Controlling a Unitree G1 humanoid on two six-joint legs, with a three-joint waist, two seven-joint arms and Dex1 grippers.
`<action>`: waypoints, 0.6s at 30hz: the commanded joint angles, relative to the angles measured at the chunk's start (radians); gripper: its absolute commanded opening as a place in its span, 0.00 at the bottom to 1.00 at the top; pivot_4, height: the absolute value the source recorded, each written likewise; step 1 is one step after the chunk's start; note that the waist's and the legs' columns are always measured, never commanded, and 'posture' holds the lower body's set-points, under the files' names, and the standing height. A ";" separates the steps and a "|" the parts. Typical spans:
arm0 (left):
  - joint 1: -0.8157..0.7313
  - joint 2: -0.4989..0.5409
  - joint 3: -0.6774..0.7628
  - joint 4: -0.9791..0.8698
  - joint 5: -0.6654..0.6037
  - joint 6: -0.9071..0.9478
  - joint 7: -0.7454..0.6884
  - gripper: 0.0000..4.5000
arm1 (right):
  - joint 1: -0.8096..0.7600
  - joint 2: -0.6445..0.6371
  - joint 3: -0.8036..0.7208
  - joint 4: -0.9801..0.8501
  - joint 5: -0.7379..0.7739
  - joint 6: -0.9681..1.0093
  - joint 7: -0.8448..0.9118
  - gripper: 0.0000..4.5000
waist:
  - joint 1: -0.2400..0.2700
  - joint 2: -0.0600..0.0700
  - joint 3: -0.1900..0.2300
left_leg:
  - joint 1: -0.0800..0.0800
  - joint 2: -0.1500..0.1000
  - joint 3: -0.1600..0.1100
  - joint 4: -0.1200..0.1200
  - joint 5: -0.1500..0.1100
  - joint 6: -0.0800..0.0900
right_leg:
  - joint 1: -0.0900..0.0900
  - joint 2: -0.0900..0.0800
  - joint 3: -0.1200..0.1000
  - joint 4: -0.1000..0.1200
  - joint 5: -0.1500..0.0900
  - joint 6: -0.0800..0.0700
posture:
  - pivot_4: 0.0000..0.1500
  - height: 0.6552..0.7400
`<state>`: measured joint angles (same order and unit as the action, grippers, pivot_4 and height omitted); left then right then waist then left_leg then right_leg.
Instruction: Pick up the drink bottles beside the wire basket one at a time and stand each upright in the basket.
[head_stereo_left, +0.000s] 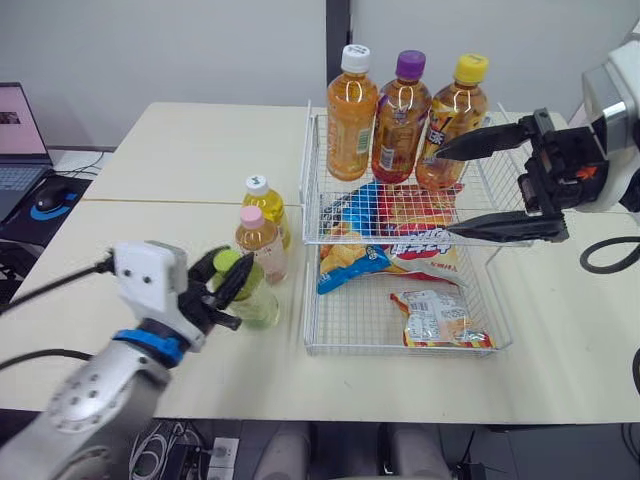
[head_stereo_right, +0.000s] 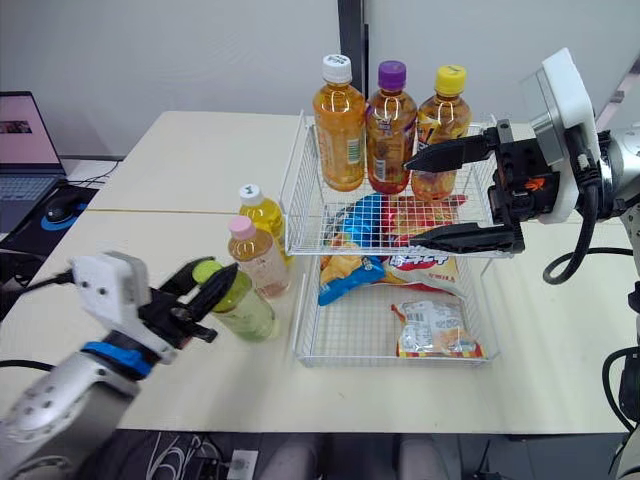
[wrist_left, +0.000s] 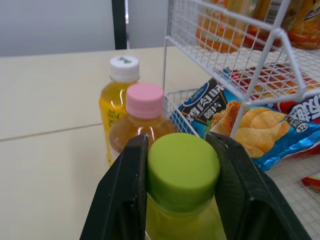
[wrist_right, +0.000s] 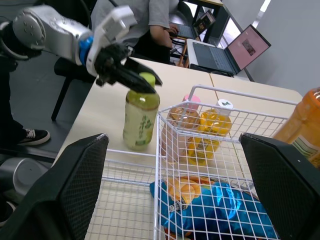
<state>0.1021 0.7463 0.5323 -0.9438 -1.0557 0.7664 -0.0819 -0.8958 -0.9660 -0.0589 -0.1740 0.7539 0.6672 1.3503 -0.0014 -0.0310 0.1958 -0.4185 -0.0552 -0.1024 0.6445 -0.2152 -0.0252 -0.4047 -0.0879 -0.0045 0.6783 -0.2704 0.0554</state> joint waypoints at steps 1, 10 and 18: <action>-0.084 0.160 0.199 0.062 -0.206 -0.020 -0.083 0.31 | -0.031 -0.019 -0.040 0.016 -0.012 -0.015 0.000 1.00 | 0.000 0.000 0.000 | 0.000 0.000 -0.001 0.000 0.000 0.000 | 0.000 0.000 -0.001 -0.001 0.000 0.000 | 1.00 1.00; -0.349 0.612 0.339 0.533 -0.658 0.139 -0.242 0.31 | -0.047 -0.052 -0.054 0.033 -0.021 0.006 0.002 1.00 | -0.008 0.002 0.003 | -0.001 -0.001 -0.001 -0.003 0.000 0.000 | -0.001 0.000 -0.002 -0.002 0.000 0.001 | 1.00 1.00; -0.783 0.789 -0.046 0.850 -0.711 0.066 -0.454 0.31 | 0.016 -0.116 -0.130 -0.012 -0.006 0.044 -0.040 1.00 | -0.018 0.002 0.003 | -0.001 0.000 0.004 -0.004 0.000 0.000 | -0.001 0.001 -0.003 0.000 -0.001 0.001 | 1.00 1.00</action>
<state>-0.6036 1.5158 0.5321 -0.1557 -1.7492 0.8872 -0.4945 -0.8801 -1.0628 -0.1441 -0.1572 0.7304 0.7065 1.3243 -0.0196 -0.0294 0.1990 -0.4192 -0.0559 -0.0984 0.6408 -0.2153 -0.0252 -0.4052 -0.0869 -0.0069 0.6785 -0.2712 0.0562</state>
